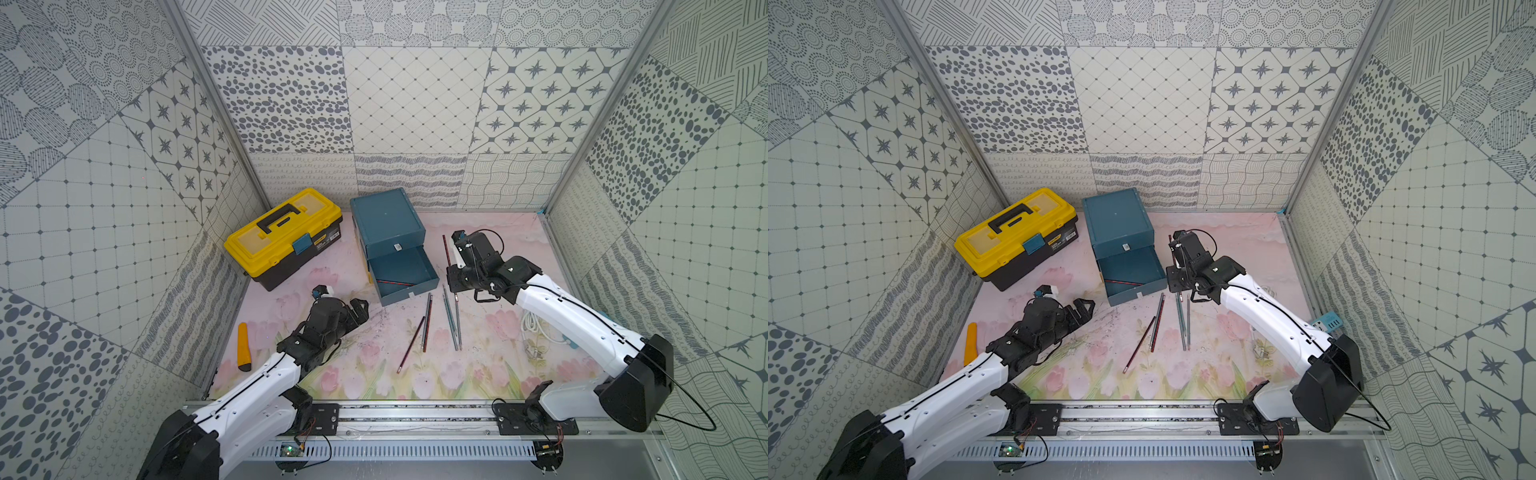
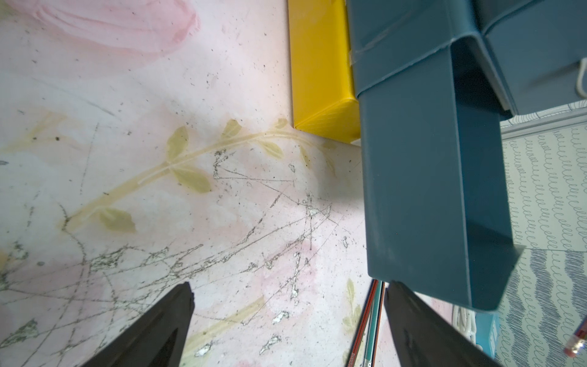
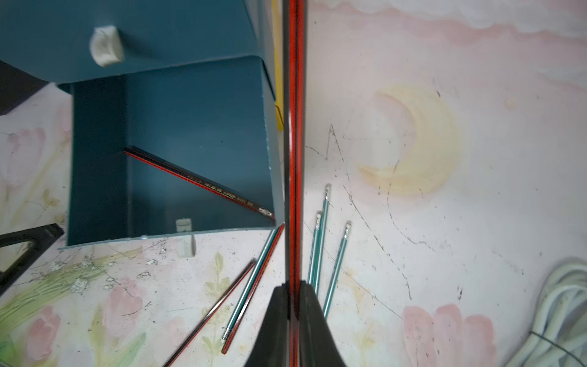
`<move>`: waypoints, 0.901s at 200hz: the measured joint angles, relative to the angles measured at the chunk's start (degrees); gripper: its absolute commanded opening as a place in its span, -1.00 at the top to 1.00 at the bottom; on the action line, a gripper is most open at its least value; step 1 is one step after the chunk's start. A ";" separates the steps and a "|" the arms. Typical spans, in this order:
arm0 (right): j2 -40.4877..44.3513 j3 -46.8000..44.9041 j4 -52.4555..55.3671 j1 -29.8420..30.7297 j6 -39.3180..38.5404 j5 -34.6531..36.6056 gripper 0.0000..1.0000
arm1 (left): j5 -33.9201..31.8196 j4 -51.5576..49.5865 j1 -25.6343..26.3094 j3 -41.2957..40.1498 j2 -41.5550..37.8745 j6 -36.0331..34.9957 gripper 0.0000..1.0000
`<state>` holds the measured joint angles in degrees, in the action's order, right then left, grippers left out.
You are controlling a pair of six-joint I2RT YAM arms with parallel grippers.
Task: Please place the pencils in the drawer according to their color
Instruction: Place the pencil in the drawer.
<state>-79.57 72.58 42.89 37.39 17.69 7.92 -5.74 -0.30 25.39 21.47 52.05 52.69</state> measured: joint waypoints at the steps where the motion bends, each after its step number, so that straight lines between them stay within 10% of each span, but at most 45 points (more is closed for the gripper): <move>1: 0.00 0.04 -0.07 0.00 -0.24 -0.07 1.00 | 0.00 0.02 0.00 0.00 0.00 0.00 -0.99; 180: -12.15 9.40 -13.22 2.73 -43.21 -16.02 1.00 | 0.00 0.07 0.00 0.55 0.07 0.00 -0.98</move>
<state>-91.72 81.97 29.67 40.12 -25.52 -8.10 -5.74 -0.23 25.39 22.02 52.12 52.69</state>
